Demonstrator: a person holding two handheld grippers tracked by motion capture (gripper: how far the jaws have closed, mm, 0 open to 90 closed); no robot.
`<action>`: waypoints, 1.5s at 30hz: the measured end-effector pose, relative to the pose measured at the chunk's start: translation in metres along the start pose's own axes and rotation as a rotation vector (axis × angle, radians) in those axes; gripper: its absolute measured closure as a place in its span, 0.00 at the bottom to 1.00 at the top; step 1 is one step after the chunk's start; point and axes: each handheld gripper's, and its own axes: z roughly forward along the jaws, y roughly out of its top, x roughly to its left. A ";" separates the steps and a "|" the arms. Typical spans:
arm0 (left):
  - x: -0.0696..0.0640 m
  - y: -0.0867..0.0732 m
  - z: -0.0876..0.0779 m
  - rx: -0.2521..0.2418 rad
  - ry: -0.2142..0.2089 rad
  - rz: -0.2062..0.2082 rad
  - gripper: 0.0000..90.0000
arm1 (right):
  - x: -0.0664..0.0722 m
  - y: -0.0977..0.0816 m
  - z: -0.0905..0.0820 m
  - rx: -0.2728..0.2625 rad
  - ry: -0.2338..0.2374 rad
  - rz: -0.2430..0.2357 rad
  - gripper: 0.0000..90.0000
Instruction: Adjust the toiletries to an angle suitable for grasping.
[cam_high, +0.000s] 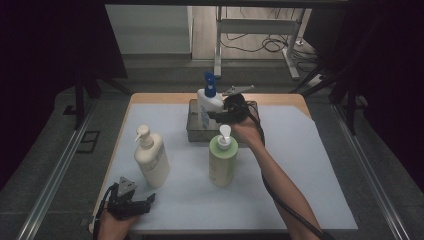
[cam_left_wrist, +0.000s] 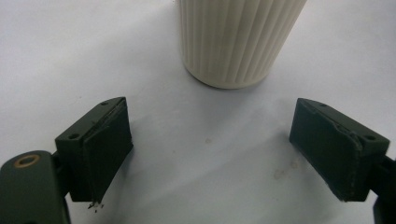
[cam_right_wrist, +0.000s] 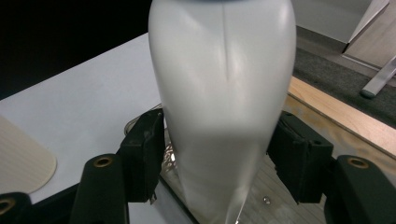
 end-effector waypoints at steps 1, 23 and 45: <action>0.000 0.000 0.000 0.000 0.000 0.000 0.14 | 0.000 0.000 0.000 0.000 0.000 0.000 0.44; 0.000 0.000 0.000 0.000 0.000 0.000 0.14 | -0.010 -0.033 -0.027 0.057 0.013 0.034 0.74; 0.000 0.000 0.000 0.001 0.000 0.000 0.14 | -0.032 -0.035 0.000 0.099 -0.106 0.125 1.00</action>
